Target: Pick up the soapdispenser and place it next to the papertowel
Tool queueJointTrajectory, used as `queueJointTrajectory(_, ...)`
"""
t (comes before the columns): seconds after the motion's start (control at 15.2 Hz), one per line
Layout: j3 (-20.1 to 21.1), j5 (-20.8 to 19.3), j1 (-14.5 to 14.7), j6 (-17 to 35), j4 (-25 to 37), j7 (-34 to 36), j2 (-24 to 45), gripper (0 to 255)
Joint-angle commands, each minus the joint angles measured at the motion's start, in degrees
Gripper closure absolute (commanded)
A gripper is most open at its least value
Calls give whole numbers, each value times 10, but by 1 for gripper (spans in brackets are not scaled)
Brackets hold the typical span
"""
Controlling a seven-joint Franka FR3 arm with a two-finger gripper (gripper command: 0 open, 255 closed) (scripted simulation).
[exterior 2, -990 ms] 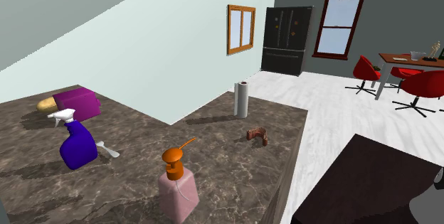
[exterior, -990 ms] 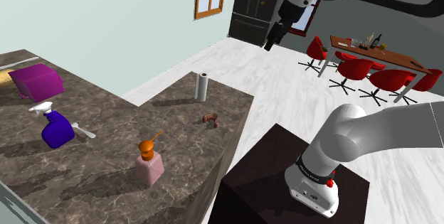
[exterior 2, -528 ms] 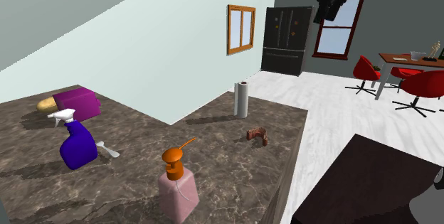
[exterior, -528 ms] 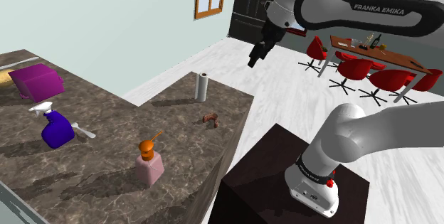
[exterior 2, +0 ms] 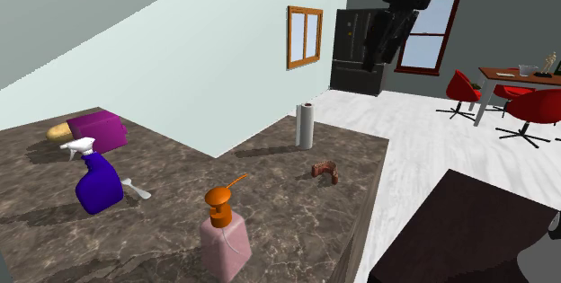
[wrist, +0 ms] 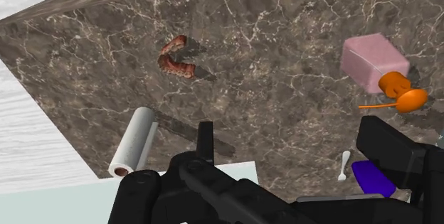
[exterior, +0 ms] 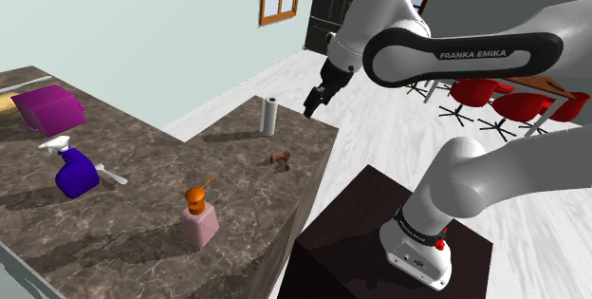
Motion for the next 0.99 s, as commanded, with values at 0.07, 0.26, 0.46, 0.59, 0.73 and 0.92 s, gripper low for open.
queueJointTrajectory(0.07, 34, 10, 8, 58, -15, 36, 35, 0)
queueJointTrajectory(0.26, 70, 15, 12, 116, -22, 75, 78, 0)
queueJointTrajectory(0.46, 110, 11, 9, 173, -21, 118, 129, 0)
queueJointTrajectory(0.59, 140, 0, 1, 210, -15, 151, 167, 0)
queueJointTrajectory(0.73, 172, -19, -12, 244, -6, 189, 208, 0)
queueJointTrajectory(0.92, 227, -73, -45, 291, 15, 263, 273, 0)
